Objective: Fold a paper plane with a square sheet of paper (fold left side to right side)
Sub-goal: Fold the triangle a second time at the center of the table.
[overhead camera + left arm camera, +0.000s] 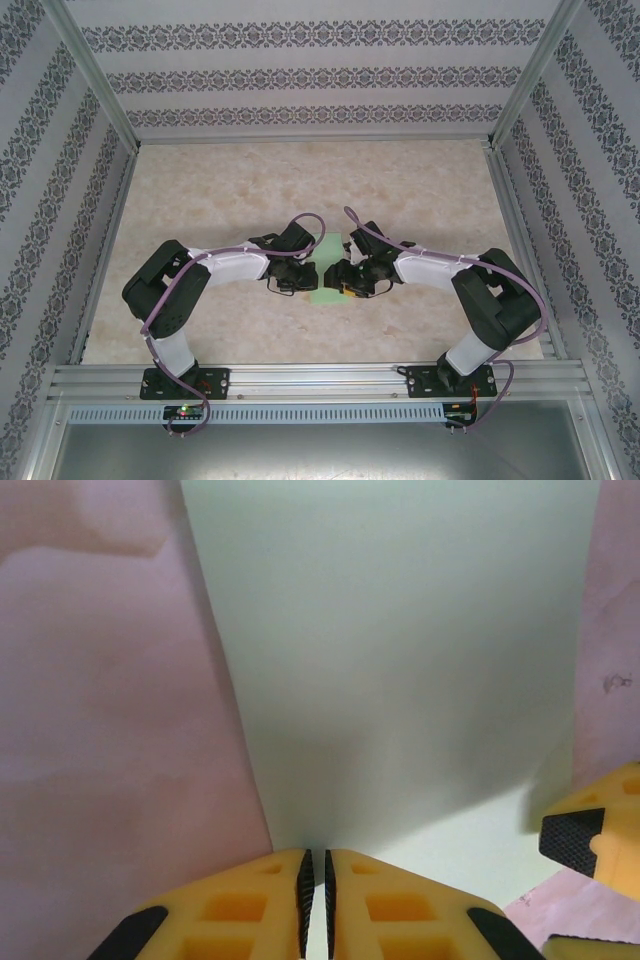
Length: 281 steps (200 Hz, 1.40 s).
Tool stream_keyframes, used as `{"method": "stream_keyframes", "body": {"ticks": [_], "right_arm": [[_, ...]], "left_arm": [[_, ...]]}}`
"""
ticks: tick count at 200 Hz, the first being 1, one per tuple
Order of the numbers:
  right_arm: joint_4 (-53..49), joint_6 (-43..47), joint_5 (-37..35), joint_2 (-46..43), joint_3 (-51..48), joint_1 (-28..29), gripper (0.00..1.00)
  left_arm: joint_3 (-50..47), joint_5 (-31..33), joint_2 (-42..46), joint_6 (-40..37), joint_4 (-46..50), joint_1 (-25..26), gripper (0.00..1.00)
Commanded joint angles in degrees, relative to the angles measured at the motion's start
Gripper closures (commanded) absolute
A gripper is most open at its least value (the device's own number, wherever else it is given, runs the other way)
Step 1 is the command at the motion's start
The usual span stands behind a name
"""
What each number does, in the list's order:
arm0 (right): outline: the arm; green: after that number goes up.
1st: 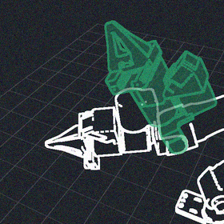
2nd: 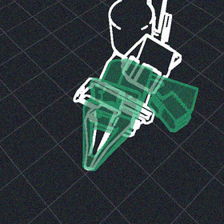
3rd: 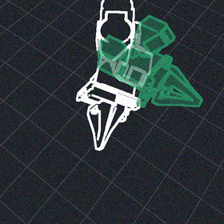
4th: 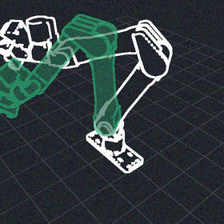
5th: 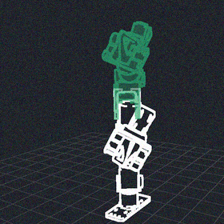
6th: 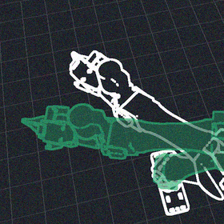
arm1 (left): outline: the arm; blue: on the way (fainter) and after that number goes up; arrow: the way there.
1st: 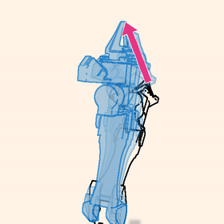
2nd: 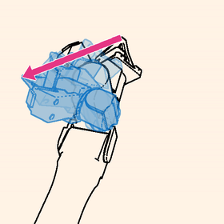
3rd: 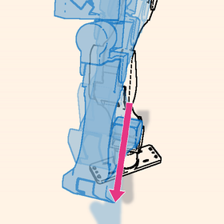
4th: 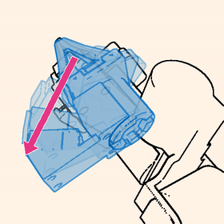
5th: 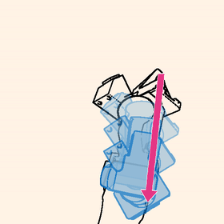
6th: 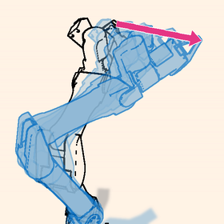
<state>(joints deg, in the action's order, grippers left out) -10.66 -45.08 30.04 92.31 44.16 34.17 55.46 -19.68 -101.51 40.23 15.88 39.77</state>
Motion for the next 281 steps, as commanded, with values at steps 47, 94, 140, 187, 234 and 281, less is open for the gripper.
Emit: {"method": "stream_keyframes", "body": {"ticks": [47, 94, 140, 187, 234, 281], "right_arm": [[-2.24, 3.16, -1.95, -0.33, 2.04, -3.69, 0.44], [0.33, 7.68, -4.59, 1.91, 6.06, -7.02, 0.39], [6.07, 13.34, -4.73, 8.38, 11.88, -9.45, 0.32], [10.55, 16.47, -2.64, 13.86, 15.58, -10.46, 0.29], [10.87, 16.86, -1.10, 16.03, 16.16, -10.67, 0.29], [13.48, 16.10, 3.02, 15.45, 13.89, -11.23, 0.35]], "left_arm": [[-1.01, 1.49, -0.63, 0.71, 0.47, 1.19, 0.83], [-0.79, 1.75, -0.88, 0.64, 0.82, 1.19, 0.83], [-1.01, 1.87, -0.46, 0.56, 0.99, 1.28, 0.83], [-1.15, 2.10, -0.35, 0.80, 1.03, 1.54, 0.83], [-0.96, 2.26, -0.44, 0.91, 1.17, 1.74, 0.83], [-0.71, 2.40, 0.04, 0.66, 1.34, 1.72, 0.83]]}}
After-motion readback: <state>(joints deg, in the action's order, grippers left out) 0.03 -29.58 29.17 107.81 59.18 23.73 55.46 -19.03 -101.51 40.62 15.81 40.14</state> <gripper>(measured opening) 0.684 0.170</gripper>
